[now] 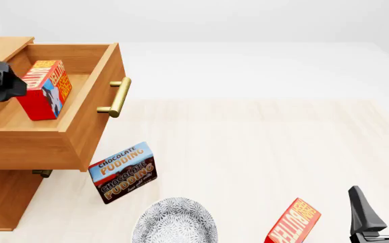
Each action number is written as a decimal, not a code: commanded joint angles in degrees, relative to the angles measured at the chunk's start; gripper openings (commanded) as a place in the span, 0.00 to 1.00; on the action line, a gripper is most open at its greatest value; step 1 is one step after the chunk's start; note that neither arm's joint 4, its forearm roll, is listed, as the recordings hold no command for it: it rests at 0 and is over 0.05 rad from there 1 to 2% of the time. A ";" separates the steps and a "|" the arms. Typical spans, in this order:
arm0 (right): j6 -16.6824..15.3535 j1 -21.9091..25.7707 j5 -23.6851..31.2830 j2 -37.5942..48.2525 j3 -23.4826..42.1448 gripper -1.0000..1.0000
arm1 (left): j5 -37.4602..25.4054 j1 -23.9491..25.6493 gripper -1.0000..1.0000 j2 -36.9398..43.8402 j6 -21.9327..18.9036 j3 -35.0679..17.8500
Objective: Put the butter at the front in the top drawer of the cabinet and close it.
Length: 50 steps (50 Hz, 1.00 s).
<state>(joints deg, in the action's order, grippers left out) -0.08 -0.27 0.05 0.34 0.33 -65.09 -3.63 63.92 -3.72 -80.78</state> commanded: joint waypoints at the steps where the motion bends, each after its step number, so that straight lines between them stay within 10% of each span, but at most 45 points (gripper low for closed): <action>1: 0.01 0.01 0.03 -0.15 -0.11 1.00 | -4.68 2.38 1.00 -5.61 -4.51 -1.79; 50: 0.00 0.01 -0.03 -0.02 -0.04 1.00 | 5.48 29.95 1.00 12.77 0.20 -14.30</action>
<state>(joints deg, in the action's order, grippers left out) -0.07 -0.27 -0.24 0.63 0.32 -62.39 21.35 71.83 -5.16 -93.26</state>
